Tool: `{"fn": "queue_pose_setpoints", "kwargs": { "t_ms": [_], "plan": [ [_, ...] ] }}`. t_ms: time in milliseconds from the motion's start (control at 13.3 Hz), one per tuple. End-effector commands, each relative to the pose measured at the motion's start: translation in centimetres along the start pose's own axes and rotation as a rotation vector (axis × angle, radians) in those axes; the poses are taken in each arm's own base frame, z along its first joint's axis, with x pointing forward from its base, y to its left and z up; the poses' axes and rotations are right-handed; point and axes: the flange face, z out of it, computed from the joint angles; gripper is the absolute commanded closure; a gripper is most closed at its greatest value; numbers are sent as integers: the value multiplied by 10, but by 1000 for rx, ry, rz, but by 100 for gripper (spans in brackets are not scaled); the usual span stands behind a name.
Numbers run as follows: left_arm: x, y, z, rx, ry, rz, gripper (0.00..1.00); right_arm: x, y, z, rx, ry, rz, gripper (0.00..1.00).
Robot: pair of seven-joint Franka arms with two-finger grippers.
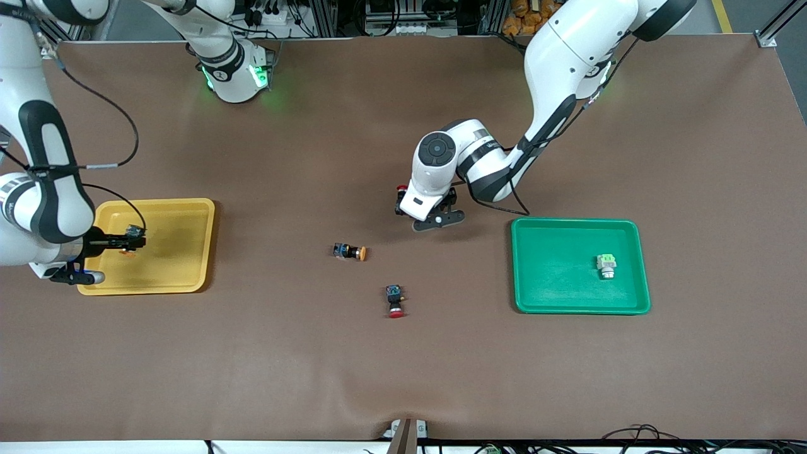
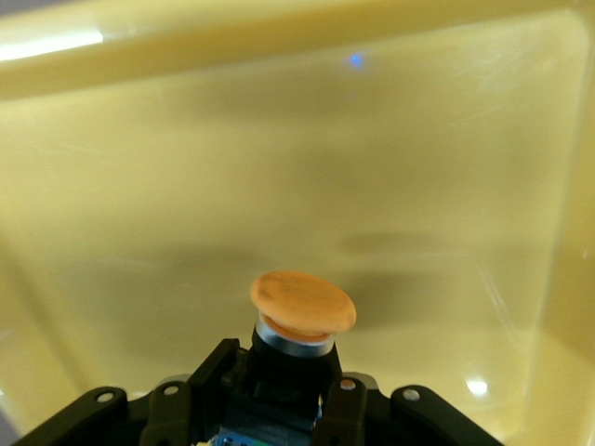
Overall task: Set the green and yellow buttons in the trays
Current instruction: 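Lower the yellow button into the yellow tray with the right gripper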
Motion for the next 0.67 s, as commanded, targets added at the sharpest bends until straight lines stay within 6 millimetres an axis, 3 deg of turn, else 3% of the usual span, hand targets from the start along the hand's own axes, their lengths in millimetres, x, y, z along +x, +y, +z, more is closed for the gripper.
{"fn": "queue_pose_setpoints", "kwargs": {
  "t_ms": [0, 75, 150, 449, 599],
  "plan": [
    [-4, -3, 0, 18, 18, 3, 23, 8, -2, 2, 9, -8, -32, 96],
    [-4, -4, 1, 20, 16, 3, 25, 9, -1, 0, 7, -4, -35, 86],
    [-4, -4, 1, 20, 16, 3, 25, 10, -1, -1, 8, -2, -35, 85],
    [-10, -1, 4, 23, 12, 9, 26, 10, -2, 0, 11, -2, -21, 23],
    [-11, -1, 4, 24, 13, 13, 36, 11, -3, 1, 15, -3, -19, 18]
  ]
}}
